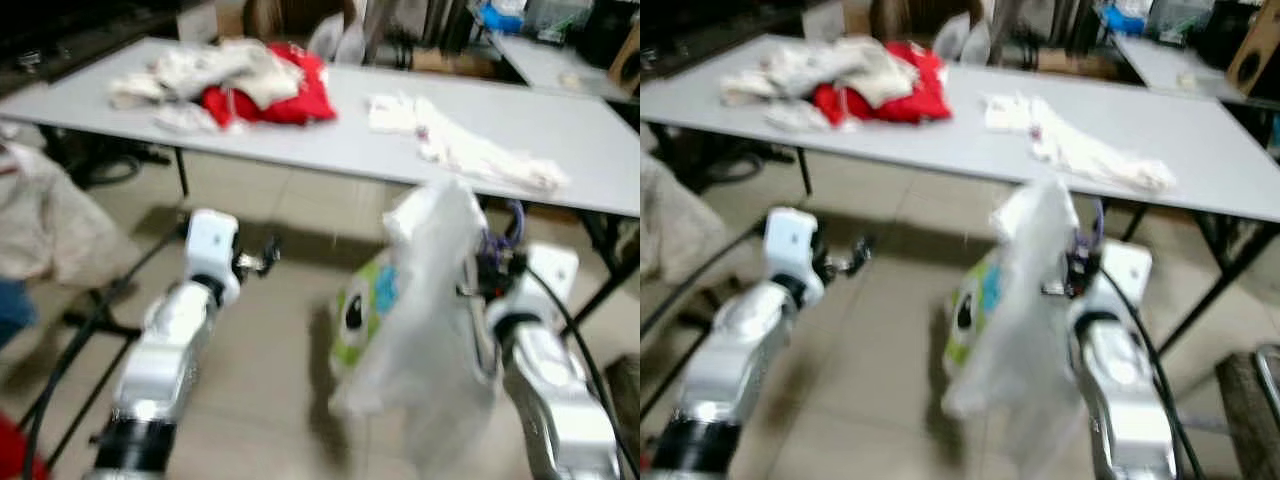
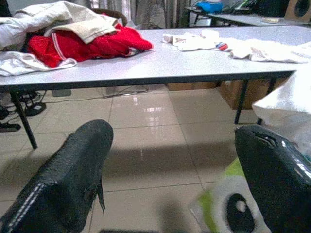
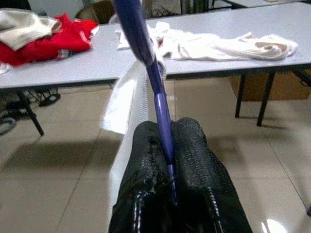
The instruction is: Hang hanger
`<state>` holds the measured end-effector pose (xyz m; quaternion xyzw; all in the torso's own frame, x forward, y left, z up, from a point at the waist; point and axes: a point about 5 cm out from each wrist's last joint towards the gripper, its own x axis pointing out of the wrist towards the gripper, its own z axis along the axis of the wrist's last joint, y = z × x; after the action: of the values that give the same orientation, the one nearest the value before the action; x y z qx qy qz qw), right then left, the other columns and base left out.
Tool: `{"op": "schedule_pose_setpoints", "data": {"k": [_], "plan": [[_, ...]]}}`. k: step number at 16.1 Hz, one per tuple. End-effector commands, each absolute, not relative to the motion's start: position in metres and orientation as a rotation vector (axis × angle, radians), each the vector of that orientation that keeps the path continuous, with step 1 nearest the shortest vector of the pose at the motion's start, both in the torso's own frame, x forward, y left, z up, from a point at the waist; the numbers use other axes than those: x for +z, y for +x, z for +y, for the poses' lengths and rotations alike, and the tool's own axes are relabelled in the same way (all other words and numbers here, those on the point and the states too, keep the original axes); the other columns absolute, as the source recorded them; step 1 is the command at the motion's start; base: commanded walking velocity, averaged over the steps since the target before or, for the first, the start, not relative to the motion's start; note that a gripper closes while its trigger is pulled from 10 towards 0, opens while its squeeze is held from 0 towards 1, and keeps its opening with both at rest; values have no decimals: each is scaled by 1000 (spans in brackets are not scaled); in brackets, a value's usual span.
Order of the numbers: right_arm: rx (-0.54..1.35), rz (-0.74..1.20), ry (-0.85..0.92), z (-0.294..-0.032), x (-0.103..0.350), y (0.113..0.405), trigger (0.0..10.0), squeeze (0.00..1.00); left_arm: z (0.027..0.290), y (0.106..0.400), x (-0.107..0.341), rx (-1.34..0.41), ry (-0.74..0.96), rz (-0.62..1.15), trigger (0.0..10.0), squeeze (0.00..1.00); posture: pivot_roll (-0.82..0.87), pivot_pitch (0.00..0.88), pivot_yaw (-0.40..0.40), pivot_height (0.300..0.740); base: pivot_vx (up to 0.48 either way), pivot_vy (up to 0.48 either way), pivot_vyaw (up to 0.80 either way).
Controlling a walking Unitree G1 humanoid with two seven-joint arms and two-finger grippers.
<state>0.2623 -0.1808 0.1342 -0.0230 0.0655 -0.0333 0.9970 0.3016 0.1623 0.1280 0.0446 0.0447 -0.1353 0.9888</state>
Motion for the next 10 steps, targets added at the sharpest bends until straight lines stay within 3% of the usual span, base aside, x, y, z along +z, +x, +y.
{"op": "schedule_pose_setpoints", "data": {"k": [1, 10], "plan": [[-104, 133, -70, -193, 135, 259, 10000, 0, 153, 304, 130, -304, 85, 86, 10000, 0, -138, 0, -37, 740, 285, 0, -800], [5, 90, -130, -183, 145, 265, 10000, 0, 153, 307, 130, -305, 89, 82, 10000, 0, -142, 0, -41, 740, 298, 0, -800]]}}
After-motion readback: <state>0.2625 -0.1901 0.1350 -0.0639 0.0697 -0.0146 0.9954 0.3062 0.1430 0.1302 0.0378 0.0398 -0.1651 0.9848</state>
